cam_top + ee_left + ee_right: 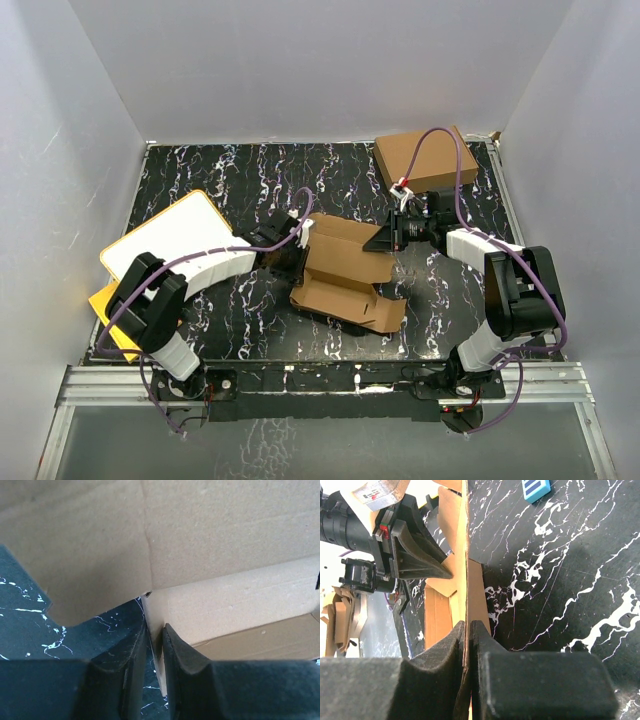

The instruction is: Fold the paper box

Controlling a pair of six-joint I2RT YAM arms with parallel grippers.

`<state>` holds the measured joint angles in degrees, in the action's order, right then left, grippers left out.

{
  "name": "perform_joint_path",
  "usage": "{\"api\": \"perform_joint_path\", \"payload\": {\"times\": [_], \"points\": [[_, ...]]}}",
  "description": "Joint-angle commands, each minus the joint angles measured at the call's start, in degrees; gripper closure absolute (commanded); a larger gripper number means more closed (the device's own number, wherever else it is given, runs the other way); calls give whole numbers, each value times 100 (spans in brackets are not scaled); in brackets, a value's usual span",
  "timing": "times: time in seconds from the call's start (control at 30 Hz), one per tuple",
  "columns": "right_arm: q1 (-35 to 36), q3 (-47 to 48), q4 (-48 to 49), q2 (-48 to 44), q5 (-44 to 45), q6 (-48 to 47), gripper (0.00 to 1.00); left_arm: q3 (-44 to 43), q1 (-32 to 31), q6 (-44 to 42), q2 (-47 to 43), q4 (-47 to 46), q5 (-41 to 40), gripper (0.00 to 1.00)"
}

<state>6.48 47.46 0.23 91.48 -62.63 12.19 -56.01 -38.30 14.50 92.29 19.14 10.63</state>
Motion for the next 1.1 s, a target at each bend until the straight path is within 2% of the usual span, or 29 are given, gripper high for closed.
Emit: {"api": "perform_joint_path", "payload": {"times": [0.0,0.23,0.37,0.5,0.57,0.7,0.73,0.97,1.0,1.07], "points": [[26,-42,414,4,45,120,91,79,7,183,-131,-242,-157,83],[28,-66,425,-5,89,115,91,19,-49,45,-27,130,-34,78],[23,-62,425,-6,100,106,91,45,-140,45,33,287,-155,73],[28,-62,425,-3,113,96,91,29,-240,53,116,374,-334,73],[26,-62,410,-15,132,78,91,9,-258,41,164,442,-471,77],[29,-53,377,-27,170,32,91,-127,-309,-19,248,704,-827,100],[29,-53,372,-36,181,21,91,-170,-348,-43,272,789,-974,100],[29,-42,324,-54,227,-57,91,-460,-561,-113,487,1117,-1500,100],[27,-36,328,-53,229,-57,91,-468,-576,-83,461,1063,-1498,98],[29,-27,321,-72,204,-80,91,-500,-605,-26,349,969,-1549,84]]}}
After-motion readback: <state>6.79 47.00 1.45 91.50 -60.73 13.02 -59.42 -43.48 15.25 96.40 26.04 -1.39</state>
